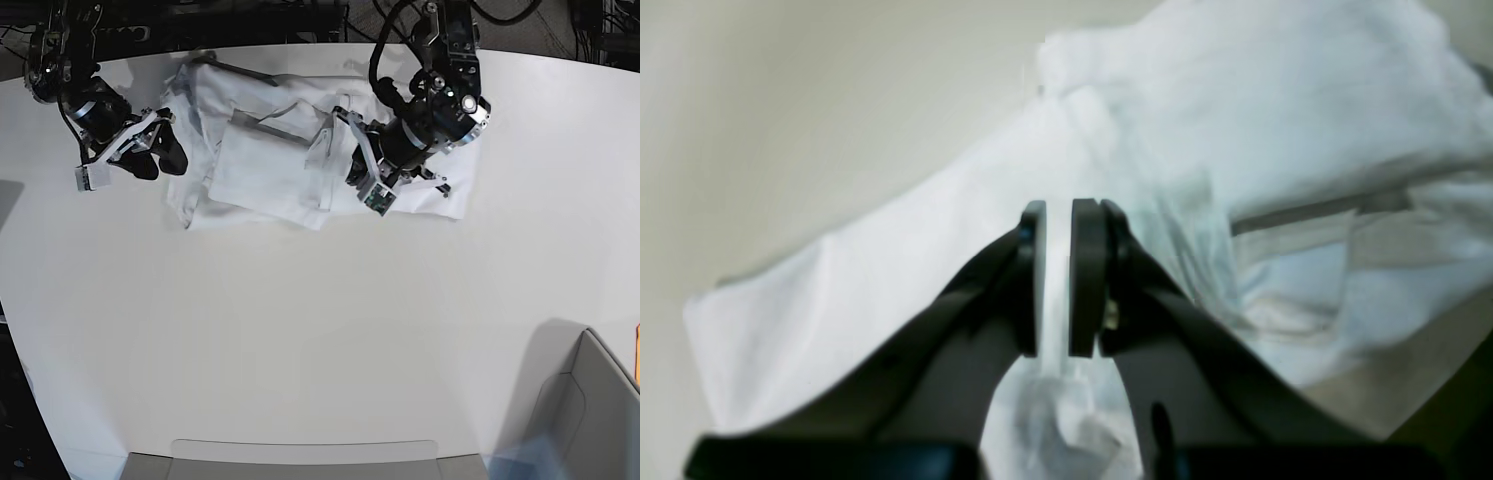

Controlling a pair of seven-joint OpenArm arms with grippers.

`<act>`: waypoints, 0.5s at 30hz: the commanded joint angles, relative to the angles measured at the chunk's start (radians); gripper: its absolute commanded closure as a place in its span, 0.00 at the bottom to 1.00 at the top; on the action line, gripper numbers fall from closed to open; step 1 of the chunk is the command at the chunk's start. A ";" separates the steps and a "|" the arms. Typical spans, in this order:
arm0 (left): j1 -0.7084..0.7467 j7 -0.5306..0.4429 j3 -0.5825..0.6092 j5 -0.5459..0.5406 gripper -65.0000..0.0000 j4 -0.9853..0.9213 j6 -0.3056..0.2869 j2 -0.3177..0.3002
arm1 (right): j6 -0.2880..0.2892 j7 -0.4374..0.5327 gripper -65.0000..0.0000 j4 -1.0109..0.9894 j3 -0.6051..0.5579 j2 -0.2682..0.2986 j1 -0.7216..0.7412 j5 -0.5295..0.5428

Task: Fold the T-shirt properly
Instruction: 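Fold the other strip end over the bundle with the right gripper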

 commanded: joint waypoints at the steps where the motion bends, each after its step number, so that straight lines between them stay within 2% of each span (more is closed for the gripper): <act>1: -0.006 -0.027 0.005 -0.026 0.88 0.016 -0.003 0.010 | 0.026 0.023 0.52 -0.016 0.010 0.011 0.010 0.024; 5: -0.006 -0.027 0.005 -0.026 0.88 0.016 -0.003 0.004 | 0.033 0.040 0.58 -0.166 0.010 -0.003 0.024 0.027; 9: -0.006 -0.027 0.005 -0.026 0.88 0.015 -0.003 -0.010 | 0.036 0.096 0.57 -0.273 0.009 -0.032 0.024 0.027; 13: -0.006 -0.027 0.005 -0.026 0.88 0.013 -0.003 -0.010 | 0.038 0.096 0.57 -0.356 -0.008 -0.040 0.044 0.030; 15: -0.006 -0.027 0.005 -0.026 0.88 0.013 -0.003 -0.010 | 0.039 0.096 0.57 -0.395 -0.053 -0.040 0.082 0.047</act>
